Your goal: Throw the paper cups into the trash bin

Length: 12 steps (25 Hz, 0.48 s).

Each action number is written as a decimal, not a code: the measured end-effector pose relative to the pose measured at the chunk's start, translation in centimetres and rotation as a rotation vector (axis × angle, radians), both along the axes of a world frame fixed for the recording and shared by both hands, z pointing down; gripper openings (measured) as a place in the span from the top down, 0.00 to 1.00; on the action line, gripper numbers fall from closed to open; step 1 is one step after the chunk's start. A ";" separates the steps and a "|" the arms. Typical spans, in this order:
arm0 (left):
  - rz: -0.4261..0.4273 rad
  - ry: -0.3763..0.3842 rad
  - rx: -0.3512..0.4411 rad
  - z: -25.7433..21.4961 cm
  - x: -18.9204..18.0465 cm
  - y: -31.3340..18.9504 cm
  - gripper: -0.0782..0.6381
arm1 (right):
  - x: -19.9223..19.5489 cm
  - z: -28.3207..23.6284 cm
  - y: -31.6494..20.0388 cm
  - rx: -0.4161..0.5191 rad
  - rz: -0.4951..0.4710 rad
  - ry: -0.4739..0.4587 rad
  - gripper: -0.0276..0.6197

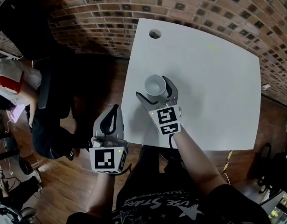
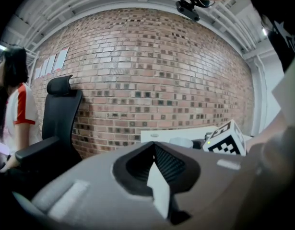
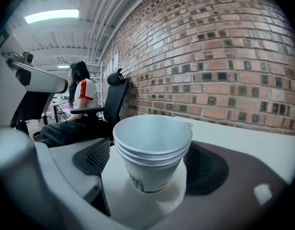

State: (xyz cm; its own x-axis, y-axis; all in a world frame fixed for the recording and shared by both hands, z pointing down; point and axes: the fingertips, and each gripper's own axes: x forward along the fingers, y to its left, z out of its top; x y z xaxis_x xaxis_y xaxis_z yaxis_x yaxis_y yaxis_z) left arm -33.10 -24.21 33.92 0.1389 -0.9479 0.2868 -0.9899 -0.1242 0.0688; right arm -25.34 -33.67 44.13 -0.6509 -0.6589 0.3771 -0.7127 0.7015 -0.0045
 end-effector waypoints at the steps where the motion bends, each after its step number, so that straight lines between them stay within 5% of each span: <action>1: 0.007 0.000 0.002 0.1 0.0 0.1 0.88 | -0.1 -0.1 -0.2 0.007 0.004 -0.003 0.23; 6: 0.014 0.001 -0.004 0.6 -0.4 0.2 0.88 | 0.0 -0.1 -1.0 0.035 0.028 -0.006 0.24; 9: -0.001 0.007 -0.020 0.8 -0.5 0.1 0.88 | 0.3 0.1 -1.2 0.040 0.062 0.004 0.41; 12: -0.006 0.013 -0.024 1.0 -0.5 0.1 0.88 | 0.2 -0.4 -1.2 0.073 0.057 0.005 0.42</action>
